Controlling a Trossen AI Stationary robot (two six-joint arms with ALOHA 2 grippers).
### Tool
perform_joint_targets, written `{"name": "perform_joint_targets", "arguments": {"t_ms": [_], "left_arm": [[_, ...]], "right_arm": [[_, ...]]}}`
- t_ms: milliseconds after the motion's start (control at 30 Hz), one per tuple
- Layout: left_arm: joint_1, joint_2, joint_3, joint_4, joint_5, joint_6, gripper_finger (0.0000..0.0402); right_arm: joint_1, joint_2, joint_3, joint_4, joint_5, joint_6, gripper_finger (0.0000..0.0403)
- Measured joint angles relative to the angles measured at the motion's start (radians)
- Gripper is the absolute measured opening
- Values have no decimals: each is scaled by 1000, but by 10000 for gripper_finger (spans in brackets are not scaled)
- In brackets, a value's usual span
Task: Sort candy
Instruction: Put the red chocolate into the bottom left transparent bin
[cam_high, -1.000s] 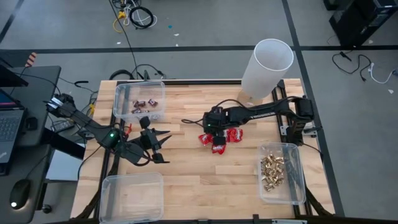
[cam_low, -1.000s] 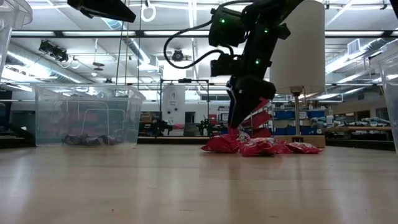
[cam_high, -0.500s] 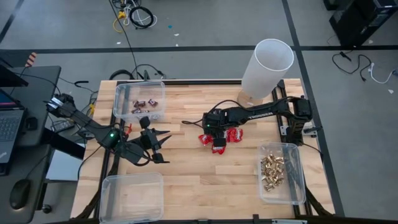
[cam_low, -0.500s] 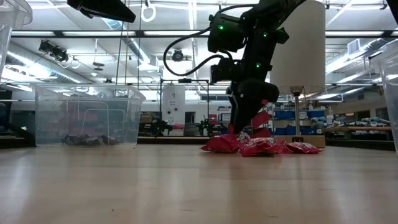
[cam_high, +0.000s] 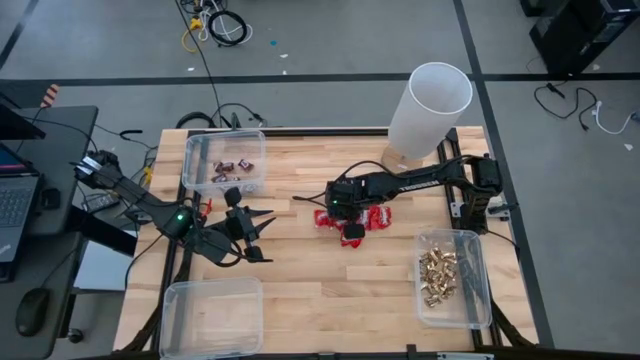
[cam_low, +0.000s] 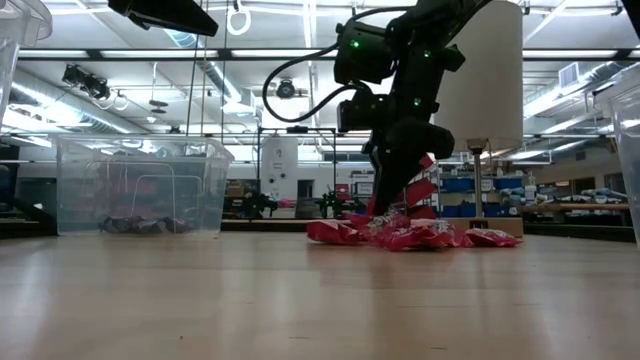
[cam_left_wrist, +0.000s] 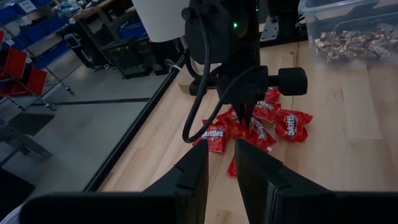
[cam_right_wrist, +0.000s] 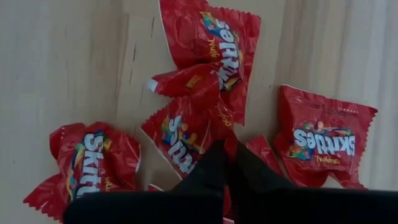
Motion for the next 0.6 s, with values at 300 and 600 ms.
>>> {"name": "perform_joint_targets", "arguments": {"t_ms": [300, 600], "left_arm": [[0, 2, 0, 4, 0, -25, 82], [0, 72, 0, 56, -21, -19, 82]], "right_arm": [[44, -49, 0, -6, 100, 12, 0], [136, -174, 0, 142, 305, 23, 0]]}}
